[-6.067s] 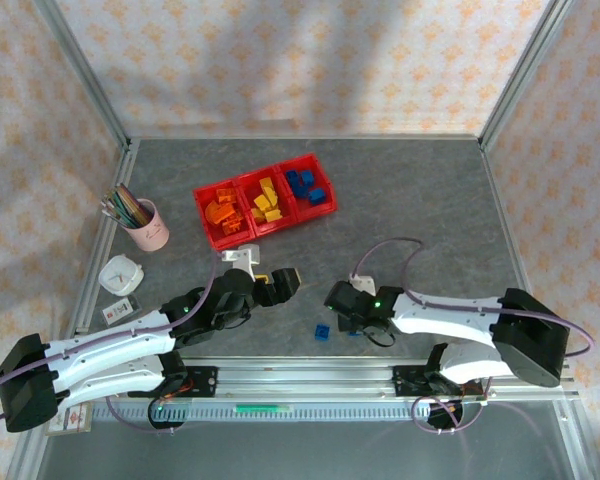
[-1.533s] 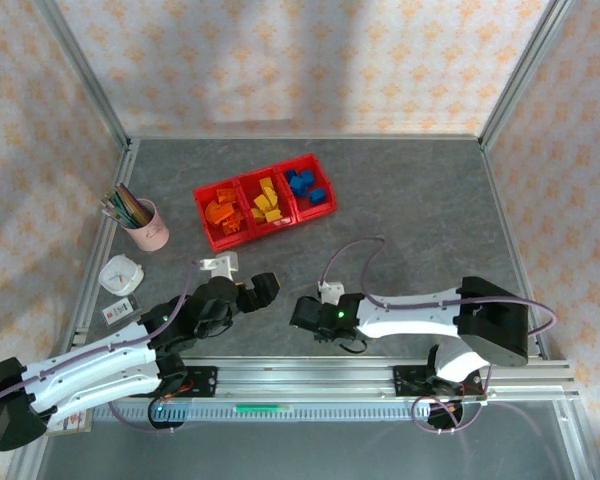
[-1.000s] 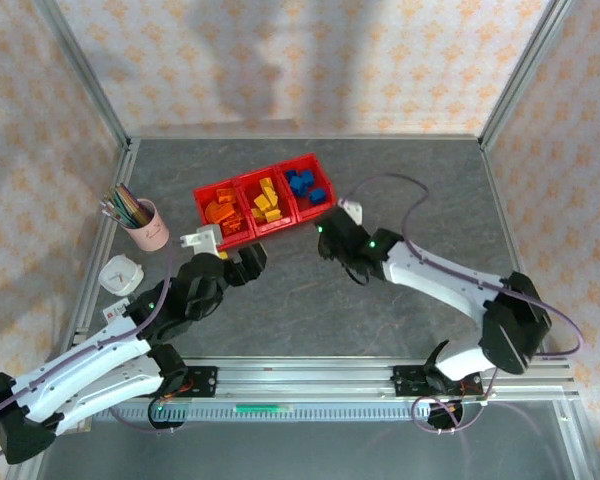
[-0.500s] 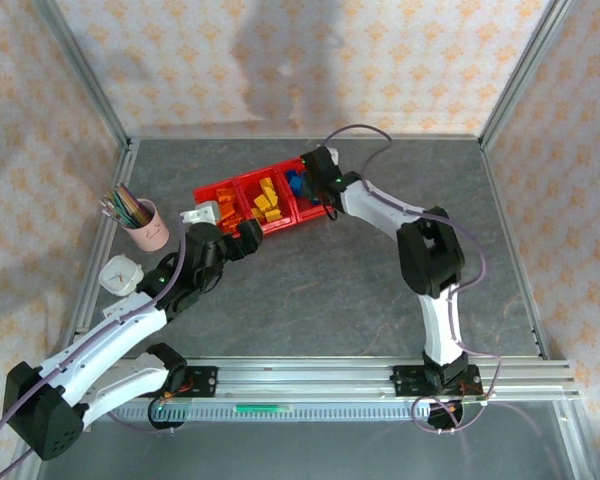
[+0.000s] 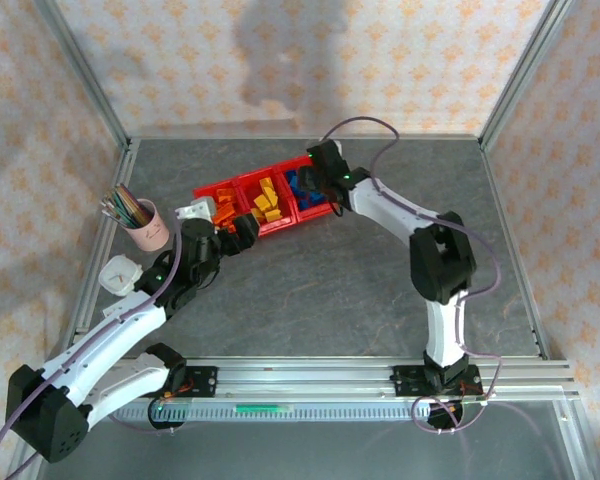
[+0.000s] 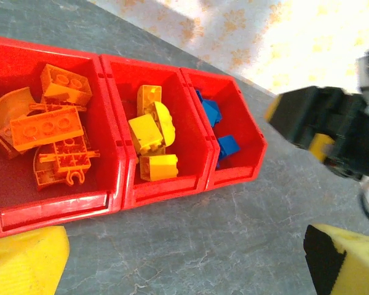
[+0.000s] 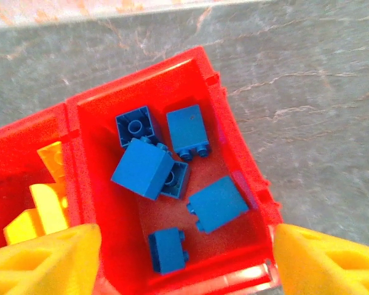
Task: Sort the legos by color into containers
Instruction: Place the lego in the container, then reset both arms
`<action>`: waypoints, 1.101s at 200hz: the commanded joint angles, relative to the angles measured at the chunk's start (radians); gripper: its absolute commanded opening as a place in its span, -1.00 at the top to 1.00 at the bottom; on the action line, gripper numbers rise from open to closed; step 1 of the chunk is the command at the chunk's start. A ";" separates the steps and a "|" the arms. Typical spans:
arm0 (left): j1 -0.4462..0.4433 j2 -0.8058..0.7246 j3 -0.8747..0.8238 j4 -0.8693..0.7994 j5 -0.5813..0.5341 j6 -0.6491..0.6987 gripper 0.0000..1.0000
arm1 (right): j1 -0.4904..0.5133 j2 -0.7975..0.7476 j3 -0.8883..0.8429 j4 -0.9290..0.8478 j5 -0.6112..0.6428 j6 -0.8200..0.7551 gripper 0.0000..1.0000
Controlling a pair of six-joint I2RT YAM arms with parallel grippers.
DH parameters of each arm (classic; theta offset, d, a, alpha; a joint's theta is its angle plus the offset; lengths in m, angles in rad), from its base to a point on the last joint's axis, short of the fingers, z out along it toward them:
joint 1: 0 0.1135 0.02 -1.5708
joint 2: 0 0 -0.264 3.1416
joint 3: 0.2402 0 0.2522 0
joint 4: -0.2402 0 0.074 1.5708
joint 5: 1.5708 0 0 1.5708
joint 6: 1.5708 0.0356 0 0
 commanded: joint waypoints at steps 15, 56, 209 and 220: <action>0.059 -0.039 -0.008 0.014 -0.055 0.053 -0.98 | -0.045 -0.257 -0.215 0.085 0.058 0.019 -0.75; 0.183 -0.049 -0.031 0.029 -0.232 0.141 -0.98 | -0.172 -0.526 -0.550 0.198 0.247 0.048 -1.00; 0.420 0.505 -0.496 1.407 -0.183 0.626 -0.99 | -0.558 -0.481 -1.312 1.407 -0.020 -0.262 -1.00; 0.420 0.565 -0.529 1.523 -0.153 0.640 -0.99 | -0.557 -0.439 -1.374 1.552 -0.078 -0.289 -1.00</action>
